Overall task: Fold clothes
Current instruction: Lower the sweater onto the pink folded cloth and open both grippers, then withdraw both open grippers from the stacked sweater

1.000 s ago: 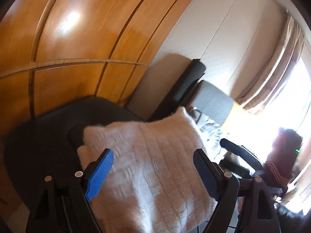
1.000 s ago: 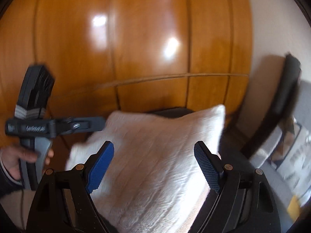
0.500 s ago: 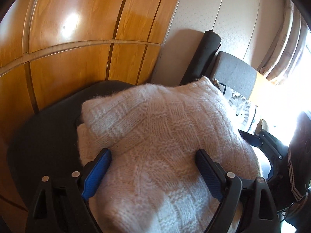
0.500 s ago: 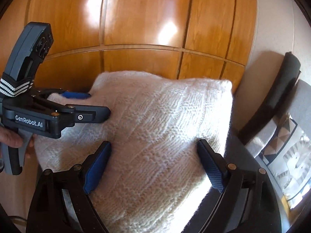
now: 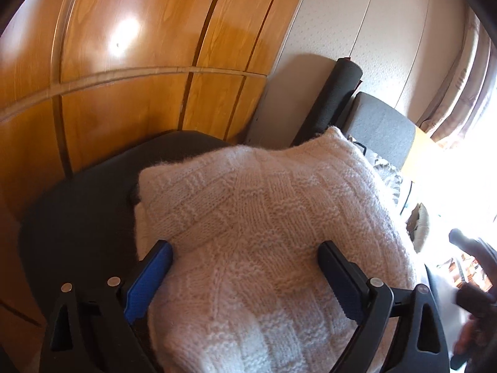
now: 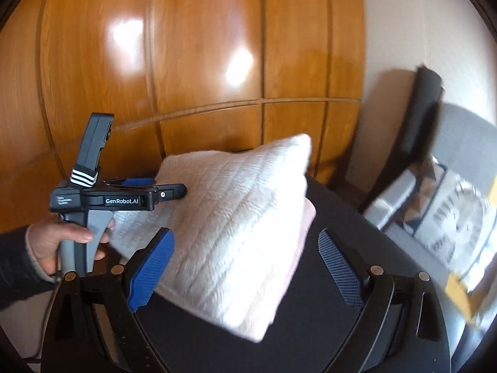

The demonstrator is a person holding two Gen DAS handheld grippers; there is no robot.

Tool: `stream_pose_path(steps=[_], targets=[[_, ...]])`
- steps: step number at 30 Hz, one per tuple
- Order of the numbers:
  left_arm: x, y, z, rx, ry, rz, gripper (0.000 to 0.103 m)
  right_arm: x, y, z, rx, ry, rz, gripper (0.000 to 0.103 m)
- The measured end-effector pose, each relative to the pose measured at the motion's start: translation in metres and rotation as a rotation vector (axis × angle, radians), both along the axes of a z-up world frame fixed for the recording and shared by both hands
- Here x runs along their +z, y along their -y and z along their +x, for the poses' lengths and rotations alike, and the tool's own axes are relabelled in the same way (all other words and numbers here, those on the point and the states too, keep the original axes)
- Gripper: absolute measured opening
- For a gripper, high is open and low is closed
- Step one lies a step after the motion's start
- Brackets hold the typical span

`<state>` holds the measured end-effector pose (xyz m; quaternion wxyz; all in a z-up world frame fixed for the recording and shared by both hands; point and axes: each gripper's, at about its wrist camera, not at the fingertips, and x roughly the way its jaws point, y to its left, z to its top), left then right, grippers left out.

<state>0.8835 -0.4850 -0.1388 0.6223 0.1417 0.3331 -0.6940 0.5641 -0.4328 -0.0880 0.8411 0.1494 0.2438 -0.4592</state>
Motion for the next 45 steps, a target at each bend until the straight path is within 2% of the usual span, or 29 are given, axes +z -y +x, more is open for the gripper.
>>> stream_pose_path(steps=[4, 10, 14, 18, 21, 26, 30, 33, 38, 45], targets=[[0.019, -0.008, -0.031, 0.001, 0.043, -0.018, 0.103, 0.001, -0.015, -0.023, -0.061, 0.043, 0.021, 0.096], [0.046, -0.007, -0.084, -0.058, 0.115, -0.076, 0.103, -0.002, -0.023, -0.038, -0.092, 0.138, 0.105, 0.096], [0.047, 0.02, -0.099, -0.054, 0.143, -0.068, 0.103, -0.003, -0.04, -0.041, -0.081, 0.135, 0.098, 0.096], [0.033, 0.057, -0.095, -0.033, 0.172, -0.026, 0.103, -0.006, -0.051, -0.046, -0.078, 0.115, 0.091, 0.096], [0.019, 0.073, -0.1, -0.032, 0.139, -0.002, 0.103, -0.009, -0.056, -0.058, -0.102, 0.135, 0.096, 0.096], [0.007, 0.075, -0.108, -0.028, 0.114, -0.022, 0.103, -0.013, -0.057, -0.074, -0.144, 0.152, 0.119, 0.096], [0.004, 0.07, -0.109, -0.038, 0.104, -0.022, 0.103, -0.016, -0.057, -0.081, -0.166, 0.182, 0.154, 0.096], [0.006, 0.07, -0.105, -0.04, 0.079, -0.012, 0.103, -0.012, -0.062, -0.084, -0.17, 0.186, 0.142, 0.096], [0.026, 0.054, -0.096, -0.055, 0.008, 0.001, 0.103, -0.008, -0.069, -0.09, -0.188, 0.207, 0.133, 0.096], [0.07, -0.013, -0.093, -0.05, -0.058, -0.11, 0.103, -0.012, -0.063, -0.089, -0.246, 0.236, 0.216, 0.096]])
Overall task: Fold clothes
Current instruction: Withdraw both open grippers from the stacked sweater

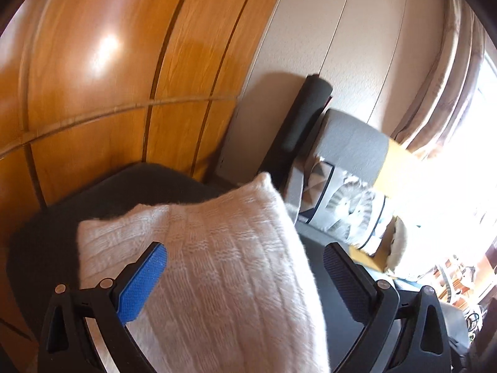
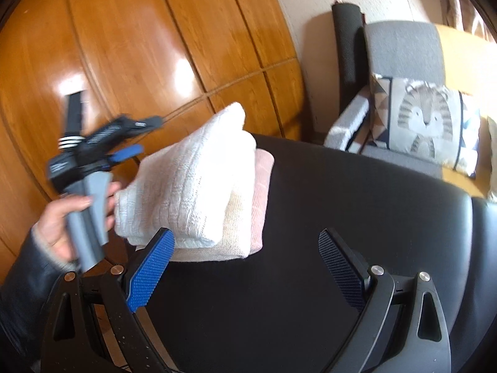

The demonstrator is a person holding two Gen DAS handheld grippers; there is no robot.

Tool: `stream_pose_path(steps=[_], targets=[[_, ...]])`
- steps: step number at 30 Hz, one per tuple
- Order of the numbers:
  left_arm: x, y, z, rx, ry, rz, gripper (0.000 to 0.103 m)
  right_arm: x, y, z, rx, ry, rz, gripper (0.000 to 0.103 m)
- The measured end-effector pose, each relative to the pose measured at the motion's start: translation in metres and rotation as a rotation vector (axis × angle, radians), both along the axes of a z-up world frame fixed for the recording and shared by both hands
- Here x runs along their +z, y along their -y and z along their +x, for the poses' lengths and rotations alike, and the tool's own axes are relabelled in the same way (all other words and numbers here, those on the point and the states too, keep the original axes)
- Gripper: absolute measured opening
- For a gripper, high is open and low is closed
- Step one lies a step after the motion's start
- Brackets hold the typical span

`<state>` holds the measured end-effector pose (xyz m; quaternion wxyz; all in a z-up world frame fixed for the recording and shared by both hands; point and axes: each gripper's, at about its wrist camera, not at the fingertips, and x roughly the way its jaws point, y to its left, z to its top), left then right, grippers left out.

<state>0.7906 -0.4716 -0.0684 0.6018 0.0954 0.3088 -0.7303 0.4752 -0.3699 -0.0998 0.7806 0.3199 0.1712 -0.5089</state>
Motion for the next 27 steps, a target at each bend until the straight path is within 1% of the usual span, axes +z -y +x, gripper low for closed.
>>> stream_pose_path(steps=[4, 7, 8, 11, 14, 15, 18, 22, 25, 27], targets=[[0.015, -0.035, 0.002, -0.004, -0.051, -0.021, 0.103, 0.008, -0.005, 0.009, -0.008, -0.036, -0.022, 0.097], [0.024, -0.054, -0.004, 0.032, -0.015, -0.009, 0.103, 0.017, -0.009, 0.018, 0.0, -0.083, -0.052, 0.097], [0.026, -0.06, -0.007, 0.049, 0.01, -0.006, 0.103, 0.02, -0.011, 0.022, 0.006, -0.098, -0.064, 0.097], [0.032, -0.077, -0.023, 0.122, 0.126, -0.001, 0.103, 0.031, -0.015, 0.033, 0.036, -0.137, -0.093, 0.097], [0.035, -0.09, -0.034, 0.192, 0.234, -0.013, 0.103, 0.038, -0.018, 0.047, 0.071, -0.175, -0.113, 0.097], [0.035, -0.094, -0.035, 0.204, 0.249, -0.011, 0.103, 0.039, -0.019, 0.052, 0.086, -0.186, -0.118, 0.097], [0.031, -0.099, -0.029, 0.212, 0.217, 0.021, 0.103, 0.037, -0.018, 0.066, 0.124, -0.227, -0.117, 0.097], [0.028, -0.106, -0.017, 0.274, 0.226, 0.058, 0.103, 0.043, -0.018, 0.08, 0.144, -0.235, -0.134, 0.097], [0.029, -0.116, -0.005, 0.309, 0.219, 0.072, 0.102, 0.05, -0.017, 0.091, 0.152, -0.242, -0.156, 0.097], [0.032, -0.123, 0.001, 0.316, 0.219, 0.064, 0.102, 0.057, -0.017, 0.098, 0.155, -0.248, -0.169, 0.097]])
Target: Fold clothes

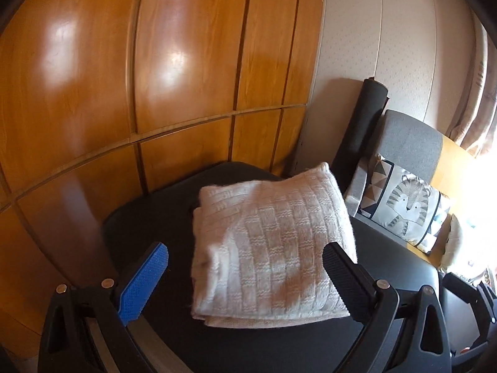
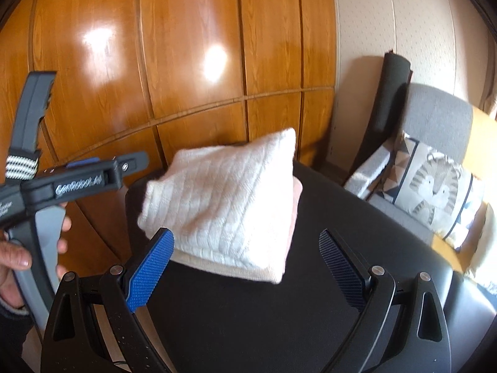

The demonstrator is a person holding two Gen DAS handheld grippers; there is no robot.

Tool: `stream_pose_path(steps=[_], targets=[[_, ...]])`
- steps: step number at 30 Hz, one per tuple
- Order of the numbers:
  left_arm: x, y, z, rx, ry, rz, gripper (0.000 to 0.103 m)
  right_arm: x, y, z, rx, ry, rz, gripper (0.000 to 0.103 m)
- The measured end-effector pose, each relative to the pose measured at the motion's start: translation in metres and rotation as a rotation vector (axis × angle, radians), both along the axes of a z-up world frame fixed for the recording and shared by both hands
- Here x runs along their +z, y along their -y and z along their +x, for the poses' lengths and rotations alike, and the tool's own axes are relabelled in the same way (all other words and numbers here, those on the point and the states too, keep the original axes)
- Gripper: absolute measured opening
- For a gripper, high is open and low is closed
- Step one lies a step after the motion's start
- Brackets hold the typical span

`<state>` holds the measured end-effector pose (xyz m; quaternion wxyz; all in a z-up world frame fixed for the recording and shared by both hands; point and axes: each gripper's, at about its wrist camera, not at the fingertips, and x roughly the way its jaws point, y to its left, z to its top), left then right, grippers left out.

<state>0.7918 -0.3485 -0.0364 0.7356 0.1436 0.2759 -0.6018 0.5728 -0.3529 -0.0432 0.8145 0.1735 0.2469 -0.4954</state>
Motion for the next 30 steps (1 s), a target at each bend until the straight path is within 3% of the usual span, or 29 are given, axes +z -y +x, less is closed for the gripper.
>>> stream_pose_path(steps=[8, 14, 30], targets=[[0.012, -0.02, 0.001, 0.005, 0.089, -0.008, 0.102, 0.013, -0.001, 0.023, -0.018, -0.04, -0.039, 0.097], [0.018, -0.024, 0.003, -0.005, 0.083, -0.034, 0.102, 0.012, 0.001, 0.026, -0.025, -0.053, -0.03, 0.097], [0.016, -0.016, 0.008, 0.001, 0.085, -0.003, 0.103, 0.012, 0.003, 0.04, -0.012, -0.065, -0.031, 0.097]])
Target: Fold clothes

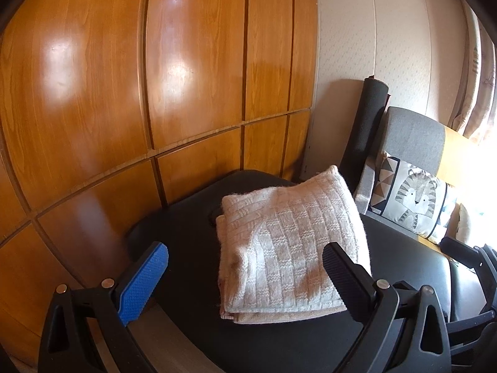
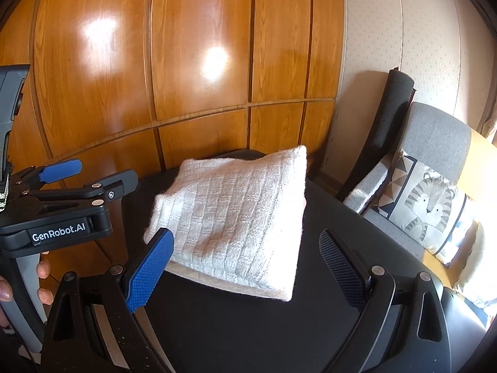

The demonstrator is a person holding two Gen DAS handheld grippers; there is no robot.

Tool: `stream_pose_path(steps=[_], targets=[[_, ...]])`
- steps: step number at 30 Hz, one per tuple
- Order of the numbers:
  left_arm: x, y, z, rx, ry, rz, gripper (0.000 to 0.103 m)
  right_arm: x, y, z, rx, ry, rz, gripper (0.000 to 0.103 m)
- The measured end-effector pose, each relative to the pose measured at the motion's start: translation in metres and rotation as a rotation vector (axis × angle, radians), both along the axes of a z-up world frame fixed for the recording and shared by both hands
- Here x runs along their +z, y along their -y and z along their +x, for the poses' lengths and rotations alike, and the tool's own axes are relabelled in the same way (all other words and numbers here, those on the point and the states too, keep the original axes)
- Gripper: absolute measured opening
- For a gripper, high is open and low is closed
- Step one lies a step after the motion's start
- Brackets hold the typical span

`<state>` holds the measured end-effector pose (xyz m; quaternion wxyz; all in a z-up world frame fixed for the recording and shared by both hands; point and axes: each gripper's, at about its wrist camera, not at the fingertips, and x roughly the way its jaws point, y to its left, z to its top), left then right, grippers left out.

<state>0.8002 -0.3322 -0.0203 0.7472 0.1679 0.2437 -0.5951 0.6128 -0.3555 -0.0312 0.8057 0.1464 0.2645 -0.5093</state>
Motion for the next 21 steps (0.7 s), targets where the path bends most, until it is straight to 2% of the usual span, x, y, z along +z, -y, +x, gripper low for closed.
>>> stream_pose_path(steps=[21], targets=[[-0.012, 0.012, 0.003, -0.009, 0.003, 0.033, 0.103, -0.01, 0.008, 0.006, -0.006, -0.009, 0.024, 0.097]])
